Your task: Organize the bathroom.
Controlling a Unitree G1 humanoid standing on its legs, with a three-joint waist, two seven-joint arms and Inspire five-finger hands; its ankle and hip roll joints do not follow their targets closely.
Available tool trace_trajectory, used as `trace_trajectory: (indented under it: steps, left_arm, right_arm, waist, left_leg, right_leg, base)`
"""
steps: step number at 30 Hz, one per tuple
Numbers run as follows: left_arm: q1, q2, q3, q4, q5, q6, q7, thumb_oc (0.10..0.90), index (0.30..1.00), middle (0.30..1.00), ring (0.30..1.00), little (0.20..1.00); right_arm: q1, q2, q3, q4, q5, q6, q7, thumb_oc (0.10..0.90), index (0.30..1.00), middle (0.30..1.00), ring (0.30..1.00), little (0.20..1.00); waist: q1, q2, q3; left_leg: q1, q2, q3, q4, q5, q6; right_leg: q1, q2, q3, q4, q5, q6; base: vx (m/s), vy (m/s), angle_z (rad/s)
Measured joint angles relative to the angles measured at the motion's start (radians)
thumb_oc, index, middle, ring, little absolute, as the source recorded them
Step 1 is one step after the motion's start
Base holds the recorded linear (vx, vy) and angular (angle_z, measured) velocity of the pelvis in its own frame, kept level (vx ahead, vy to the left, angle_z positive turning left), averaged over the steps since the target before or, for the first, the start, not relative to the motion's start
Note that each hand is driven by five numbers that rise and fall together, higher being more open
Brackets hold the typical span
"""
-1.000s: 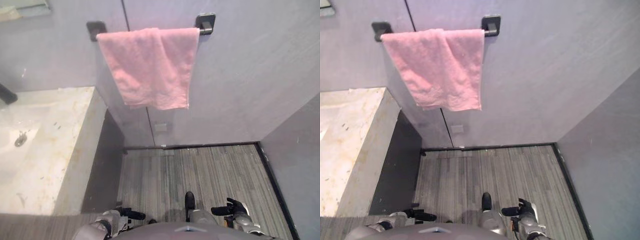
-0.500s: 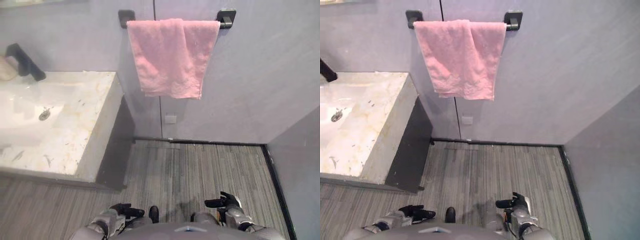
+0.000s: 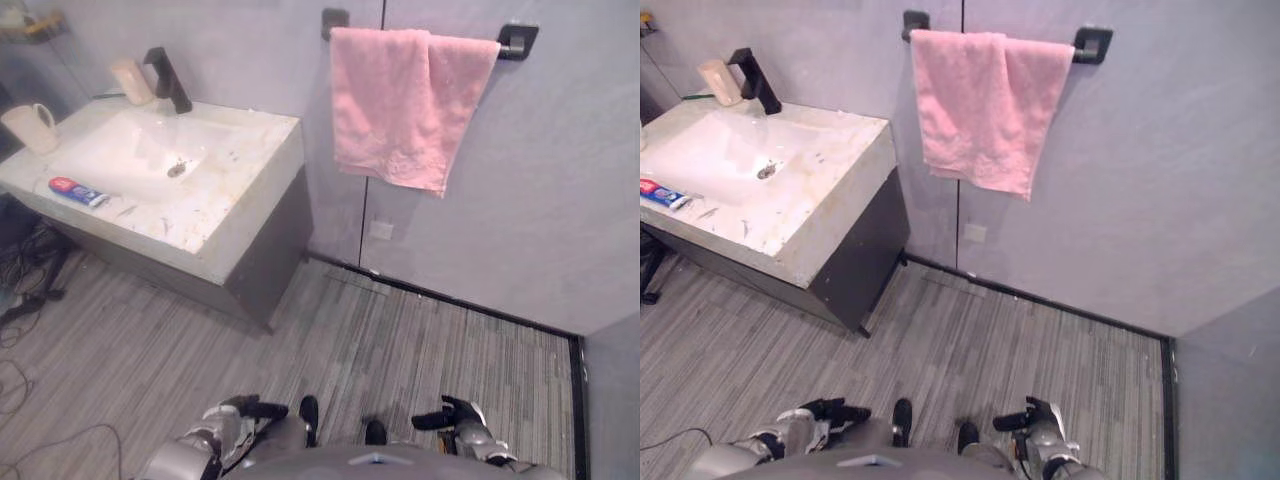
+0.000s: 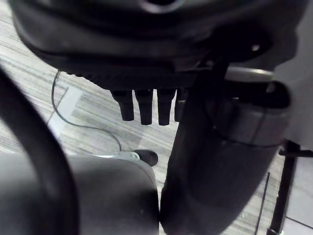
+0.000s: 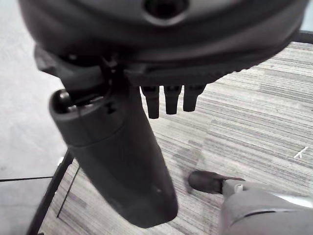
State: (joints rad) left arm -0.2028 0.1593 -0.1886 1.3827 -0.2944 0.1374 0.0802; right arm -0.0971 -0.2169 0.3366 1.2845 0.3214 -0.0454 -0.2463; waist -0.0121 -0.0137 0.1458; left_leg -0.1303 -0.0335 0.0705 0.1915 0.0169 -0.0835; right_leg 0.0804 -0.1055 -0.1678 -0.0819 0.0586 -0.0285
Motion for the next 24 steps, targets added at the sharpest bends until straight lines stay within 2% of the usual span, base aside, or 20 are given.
trace_trajectory:
  steps: [1, 2, 3, 4, 5, 6, 7, 8, 9, 10, 11, 12, 14, 15, 16, 18, 20, 21, 22, 24]
  left_arm:
    - [0.010, 0.000, -0.002, 0.001, 0.015, -0.001, 0.010, 0.800, 0.900, 0.900, 0.900, 0.900]
    - [0.018, -0.003, -0.002, 0.001, 0.018, 0.000, 0.017, 0.800, 0.900, 0.900, 0.900, 0.900]
    - [0.015, -0.006, -0.001, 0.001, 0.022, 0.001, 0.020, 0.800, 0.900, 0.900, 0.900, 0.900]
    - [0.026, -0.007, 0.010, 0.008, 0.031, 0.002, 0.022, 0.800, 0.900, 0.900, 0.900, 0.900]
    - [0.039, -0.010, 0.006, 0.010, 0.031, 0.000, 0.022, 0.800, 0.900, 0.900, 0.900, 0.900]
    - [0.053, -0.019, 0.007, 0.008, 0.031, -0.005, 0.023, 0.800, 0.900, 0.900, 0.900, 0.900]
    - [0.069, -0.029, -0.002, 0.003, 0.031, -0.008, 0.023, 0.800, 0.900, 0.900, 0.900, 0.900]
    - [0.060, -0.028, -0.012, 0.004, 0.035, -0.021, 0.023, 0.800, 0.900, 0.900, 0.900, 0.900]
    - [0.061, -0.022, -0.012, -0.001, 0.035, -0.032, 0.024, 0.800, 0.900, 0.900, 0.900, 0.900]
    - [0.064, -0.003, -0.011, -0.012, 0.036, -0.034, 0.024, 0.800, 0.900, 0.900, 0.900, 0.900]
    - [0.072, 0.013, 0.001, -0.006, 0.037, -0.032, 0.025, 0.800, 0.900, 0.900, 0.900, 0.900]
    - [0.100, 0.019, 0.013, -0.007, 0.034, -0.032, 0.025, 0.800, 0.900, 0.900, 0.900, 0.900]
    - [0.118, 0.015, 0.046, -0.007, 0.032, -0.032, 0.024, 0.800, 0.900, 0.900, 0.900, 0.900]
    - [0.128, 0.010, 0.036, -0.008, 0.044, -0.031, 0.025, 0.800, 0.900, 0.900, 0.900, 0.900]
    - [0.134, 0.001, 0.026, -0.012, 0.054, -0.030, 0.022, 0.800, 0.900, 0.900, 0.900, 0.900]
    - [0.138, 0.012, 0.030, -0.020, 0.051, -0.029, 0.023, 0.800, 0.900, 0.900, 0.900, 0.900]
    - [0.131, 0.037, 0.017, -0.019, 0.053, -0.025, 0.025, 0.800, 0.900, 0.900, 0.900, 0.900]
    - [0.129, 0.043, 0.011, -0.019, 0.053, -0.023, 0.025, 0.800, 0.900, 0.900, 0.900, 0.900]
    - [0.123, 0.050, 0.002, -0.015, 0.052, -0.022, 0.026, 0.800, 0.900, 0.900, 0.900, 0.900]
    - [0.125, 0.064, 0.001, -0.006, 0.046, -0.023, 0.027, 0.800, 0.900, 0.900, 0.900, 0.900]
  right_arm:
    - [0.016, -0.001, -0.005, -0.002, 0.000, 0.006, 0.000, 0.800, 0.900, 0.900, 0.900, 0.900]
    - [0.028, -0.008, -0.013, -0.002, -0.001, 0.016, 0.000, 0.800, 0.900, 0.900, 0.900, 0.900]
    - [0.038, -0.014, -0.014, -0.003, -0.005, 0.017, 0.000, 0.800, 0.900, 0.900, 0.900, 0.900]
    - [0.063, -0.016, -0.014, -0.004, -0.025, 0.019, 0.000, 0.800, 0.900, 0.900, 0.900, 0.900]
    - [0.082, -0.028, -0.017, -0.005, -0.042, 0.020, 0.000, 0.800, 0.900, 0.900, 0.900, 0.900]
    - [0.090, -0.047, -0.024, -0.006, -0.043, 0.020, 0.000, 0.800, 0.900, 0.900, 0.900, 0.900]
    - [0.091, -0.068, -0.053, -0.006, -0.042, 0.021, 0.002, 0.800, 0.900, 0.900, 0.900, 0.900]
    - [0.087, -0.065, -0.081, 0.003, -0.041, 0.028, 0.005, 0.800, 0.900, 0.900, 0.900, 0.900]
    - [0.071, -0.057, -0.091, 0.008, -0.041, 0.039, 0.007, 0.800, 0.900, 0.900, 0.900, 0.900]
    - [0.064, -0.047, -0.093, 0.011, -0.041, 0.039, 0.011, 0.800, 0.900, 0.900, 0.900, 0.900]
    - [0.055, -0.033, -0.097, 0.008, -0.041, 0.037, 0.014, 0.800, 0.900, 0.900, 0.900, 0.900]
    - [0.050, -0.028, -0.100, 0.014, -0.041, 0.039, 0.017, 0.800, 0.900, 0.900, 0.900, 0.900]
    - [0.041, -0.036, -0.110, 0.009, -0.040, 0.028, 0.015, 0.800, 0.900, 0.900, 0.900, 0.900]
    - [0.041, -0.052, -0.113, 0.003, -0.040, 0.026, 0.015, 0.800, 0.900, 0.900, 0.900, 0.900]
    - [0.041, -0.065, -0.120, -0.002, -0.041, 0.027, 0.015, 0.800, 0.900, 0.900, 0.900, 0.900]
    - [0.032, -0.043, -0.131, -0.001, -0.041, 0.033, 0.016, 0.800, 0.900, 0.900, 0.900, 0.900]
    - [0.026, -0.012, -0.131, -0.001, -0.042, 0.039, 0.021, 0.800, 0.900, 0.900, 0.900, 0.900]
    - [0.022, -0.004, -0.131, 0.000, -0.042, 0.041, 0.022, 0.800, 0.900, 0.900, 0.900, 0.900]
    - [0.030, 0.008, -0.130, -0.001, -0.043, 0.043, 0.026, 0.800, 0.900, 0.900, 0.900, 0.900]
    - [0.046, 0.017, -0.133, 0.001, -0.042, 0.050, 0.029, 0.800, 0.900, 0.900, 0.900, 0.900]
  waist:
    - [-0.019, -0.014, -0.007]
    - [-0.022, -0.017, -0.005]
    - [-0.021, -0.012, -0.007]
    - [-0.026, 0.000, -0.015]
    - [-0.036, 0.008, -0.024]
    - [-0.048, 0.039, -0.039]
    - [-0.054, 0.074, -0.046]
    - [-0.056, 0.090, -0.044]
    - [-0.042, 0.109, -0.046]
    - [-0.051, 0.109, -0.055]
    - [-0.053, 0.077, -0.057]
    - [-0.031, 0.054, -0.057]
    - [-0.029, 0.054, -0.064]
    - [-0.044, 0.070, -0.075]
    - [-0.046, 0.094, -0.088]
    - [-0.038, 0.057, -0.081]
    - [-0.040, 0.023, -0.064]
    - [-0.041, 0.028, -0.054]
    - [-0.044, 0.015, -0.055]
    - [-0.046, 0.001, -0.053]
  left_leg:
    - [0.024, 0.006, 0.011, -0.004, -0.015, 0.001]
    - [0.050, 0.029, 0.018, -0.012, -0.026, 0.003]
    - [0.066, 0.062, 0.029, -0.004, -0.039, 0.000]
    - [0.098, 0.115, 0.088, -0.004, -0.037, -0.023]
    - [0.121, 0.148, 0.118, -0.003, -0.034, -0.015]
    - [0.129, 0.174, 0.136, -0.003, 0.009, 0.027]
    - [0.136, 0.153, 0.129, -0.052, -0.020, 0.027]
    - [0.144, 0.143, 0.099, -0.126, 0.001, 0.029]
    - [0.157, 0.139, 0.057, -0.219, 0.039, 0.013]
    - [0.161, 0.129, 0.033, -0.284, 0.071, -0.002]
    - [0.163, 0.119, 0.104, -0.282, 0.039, 0.016]
    - [0.184, 0.125, 0.159, -0.281, 0.040, 0.048]
    - [0.214, 0.152, 0.193, -0.279, 0.026, 0.021]
    - [0.231, 0.184, 0.192, -0.280, 0.028, 0.021]
    - [0.249, 0.202, 0.179, -0.280, 0.048, 0.013]
    - [0.262, 0.143, 0.163, -0.279, 0.053, 0.049]
    - [0.270, 0.112, 0.136, -0.279, 0.032, 0.093]
    - [0.272, 0.110, 0.127, -0.279, 0.025, 0.110]
    - [0.275, 0.104, 0.115, -0.279, 0.018, 0.125]
    - [0.279, 0.089, 0.095, -0.280, 0.018, 0.138]
  right_leg:
    - [0.004, -0.039, -0.040, 0.001, -0.012, 0.007]
    - [0.009, -0.053, -0.060, 0.001, -0.020, 0.021]
    - [0.015, -0.066, -0.101, 0.001, -0.009, 0.037]
    - [0.040, -0.087, -0.163, 0.001, -0.010, 0.067]
    - [0.058, -0.105, -0.204, 0.004, -0.023, 0.084]
    - [0.057, -0.095, -0.212, 0.027, -0.041, 0.107]
    - [0.024, -0.082, -0.128, 0.097, -0.094, 0.119]
    - [-0.001, -0.046, -0.083, 0.121, -0.159, 0.088]
    - [-0.038, 0.012, -0.086, 0.137, -0.167, 0.065]
    - [-0.030, 0.042, -0.051, 0.092, -0.129, 0.009]
    - [0.015, 0.002, -0.070, 0.027, -0.076, 0.046]
    - [0.030, -0.026, -0.079, 0.008, -0.058, 0.070]
    - [0.057, -0.058, -0.118, 0.004, -0.053, 0.089]
    - [0.078, -0.072, -0.155, 0.007, -0.055, 0.114]
    - [0.077, -0.070, -0.161, 0.019, -0.056, 0.126]
    - [0.073, -0.130, -0.154, 0.067, -0.041, 0.131]
    - [0.003, -0.184, -0.133, 0.225, -0.039, 0.130]
    - [-0.018, -0.194, -0.111, 0.262, -0.060, 0.139]
    - [-0.028, -0.173, -0.058, 0.230, -0.091, 0.153]
    - [-0.032, -0.149, -0.028, 0.150, -0.082, 0.156]
  base:
    - [-0.23, 0.237, 1.24]
    - [-0.23, 0.245, 1.11]
    - [-0.25, 0.313, 1.19]
    - [-0.13, 0.207, 1.36]
    - [-0.18, 0.289, 1.47]
    - [-0.21, 0.362, 1.42]
    - [-0.24, 0.423, 1.56]
    - [-0.23, 0.433, 1.67]
    - [-0.19, 0.367, 1.57]
    - [-0.17, 0.365, 1.49]
    - [-0.18, 0.423, 1.08]
    - [-0.14, 0.373, 0.77]
    - [-0.10, 0.319, 0.66]
    - [-0.08, 0.364, 1.00]
    - [-0.07, 0.342, 0.85]
    - [-0.04, 0.334, 0.33]
    - [-0.02, 0.412, 0.28]
    - [0.00, 0.325, 0.23]
    - [0.01, 0.260, 0.33]
    - [0.06, 0.331, 0.40]
